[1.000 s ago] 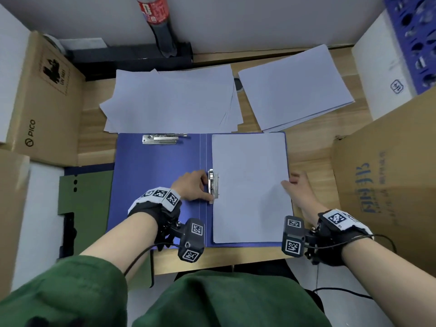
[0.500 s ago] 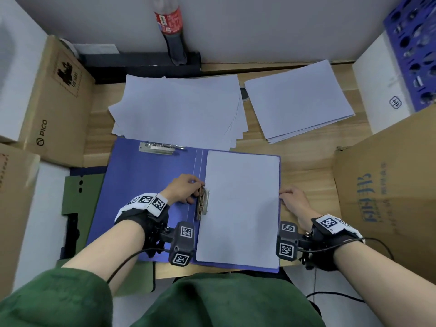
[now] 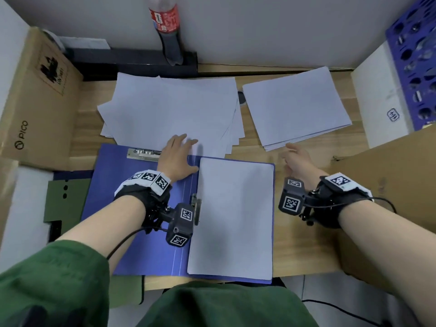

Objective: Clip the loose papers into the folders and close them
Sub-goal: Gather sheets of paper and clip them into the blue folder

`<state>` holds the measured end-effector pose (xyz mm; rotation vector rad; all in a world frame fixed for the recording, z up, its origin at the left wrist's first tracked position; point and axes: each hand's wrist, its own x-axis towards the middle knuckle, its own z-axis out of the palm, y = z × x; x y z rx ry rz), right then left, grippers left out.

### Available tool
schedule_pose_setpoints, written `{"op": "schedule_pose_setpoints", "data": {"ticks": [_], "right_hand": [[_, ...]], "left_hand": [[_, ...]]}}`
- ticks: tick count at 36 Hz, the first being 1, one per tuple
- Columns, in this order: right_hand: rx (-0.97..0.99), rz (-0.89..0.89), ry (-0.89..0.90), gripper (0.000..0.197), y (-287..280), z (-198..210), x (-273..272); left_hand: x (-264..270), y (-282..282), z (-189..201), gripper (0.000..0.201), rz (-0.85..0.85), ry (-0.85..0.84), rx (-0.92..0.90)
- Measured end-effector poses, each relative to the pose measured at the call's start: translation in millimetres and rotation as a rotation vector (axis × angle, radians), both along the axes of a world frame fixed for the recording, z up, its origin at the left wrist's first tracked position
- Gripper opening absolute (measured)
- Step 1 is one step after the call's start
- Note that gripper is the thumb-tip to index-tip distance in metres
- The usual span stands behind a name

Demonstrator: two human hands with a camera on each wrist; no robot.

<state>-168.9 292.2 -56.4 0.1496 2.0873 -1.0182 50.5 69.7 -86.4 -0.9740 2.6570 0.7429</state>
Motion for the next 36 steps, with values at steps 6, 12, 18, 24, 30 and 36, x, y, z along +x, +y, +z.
{"op": "schedule_pose_setpoints", "data": {"ticks": [6,12,18,24,30,36], "right_hand": [[-0.015,0.127,0.065,0.049,-2.3,12.7,-17.3],[0.012,0.169,0.107,0.049,-7.0,3.1,-36.3],[0.103,0.393,0.269,0.064,-17.1,-25.3,-64.4],[0.332,0.669,0.228,0.105,-28.1,-46.3,-65.4],[0.518,0.759,0.450,0.117,-30.4,-53.2,-56.4],[0.446,0.815,0.633,0.089,-40.1,-48.4,-62.8]], "left_hand": [[-29.2,-15.5,-2.8,0.085,-0.024,-0.153,0.005],[-48.5,-26.0,-8.8,0.068,-0.047,-0.225,0.040],[-65.7,-24.4,-7.8,0.069,-0.051,-0.307,-0.031],[-71.3,-29.3,-5.9,0.062,-0.031,-0.310,-0.042],[-77.3,-31.8,-6.3,0.054,-0.001,-0.286,-0.032],[-72.6,-35.4,-12.0,0.053,-0.021,-0.263,-0.013]]}}
